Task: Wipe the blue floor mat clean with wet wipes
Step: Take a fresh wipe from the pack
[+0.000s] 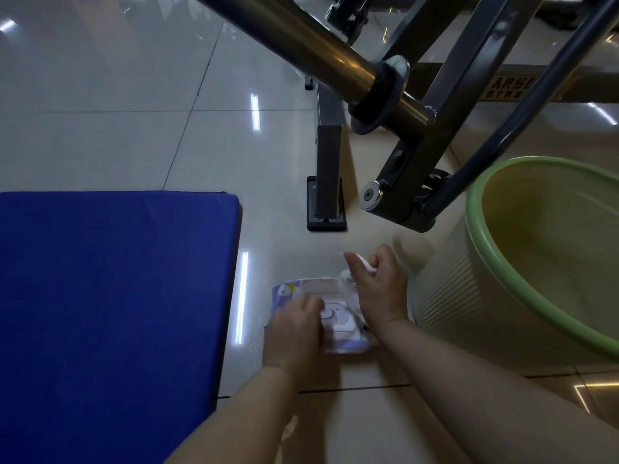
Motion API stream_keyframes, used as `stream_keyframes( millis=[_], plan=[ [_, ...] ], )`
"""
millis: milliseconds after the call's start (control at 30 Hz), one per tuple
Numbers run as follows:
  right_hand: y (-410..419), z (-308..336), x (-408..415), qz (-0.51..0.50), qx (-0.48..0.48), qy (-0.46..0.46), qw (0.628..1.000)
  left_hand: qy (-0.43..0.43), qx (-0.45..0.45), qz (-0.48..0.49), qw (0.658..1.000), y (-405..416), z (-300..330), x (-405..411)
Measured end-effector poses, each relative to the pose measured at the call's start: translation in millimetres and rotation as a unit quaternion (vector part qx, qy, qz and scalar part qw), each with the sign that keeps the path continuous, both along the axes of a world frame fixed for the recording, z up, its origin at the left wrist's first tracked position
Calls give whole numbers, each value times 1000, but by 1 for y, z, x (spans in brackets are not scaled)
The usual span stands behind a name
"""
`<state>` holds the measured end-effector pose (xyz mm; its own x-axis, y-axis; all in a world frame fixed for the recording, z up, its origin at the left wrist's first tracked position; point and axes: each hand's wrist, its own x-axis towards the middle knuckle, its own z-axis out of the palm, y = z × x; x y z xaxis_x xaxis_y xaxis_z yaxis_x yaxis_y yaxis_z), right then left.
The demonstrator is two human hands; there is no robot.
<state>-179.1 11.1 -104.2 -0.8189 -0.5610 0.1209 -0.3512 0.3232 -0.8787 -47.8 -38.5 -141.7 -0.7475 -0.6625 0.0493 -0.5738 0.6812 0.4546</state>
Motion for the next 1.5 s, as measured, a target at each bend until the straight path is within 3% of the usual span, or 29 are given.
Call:
stream_keyframes(
  millis=[100,333,700,867,1100,1267,1500],
  plan=[
    [0,1,-1,-10,0,18,1000,2,16,71,997,-11,11,-5],
    [-12,14,0,-63,-67,0,996,-24,6,-98,995,-1,18,-15],
    [-14,-3,9,-63,-11,-48,997,-133,69,-130,980,18,-13,0],
    [-17,7,9,-86,7,-151,985,-123,137,-136,973,-1,9,-6],
    [-39,20,22,-119,84,-247,958,-134,9,-55,989,-30,37,1],
    [-50,25,44,-134,112,-345,922,-180,4,-54,982,-34,42,17],
    [-60,61,77,-90,108,-339,930,-214,-6,8,977,-47,86,68]
  ],
)
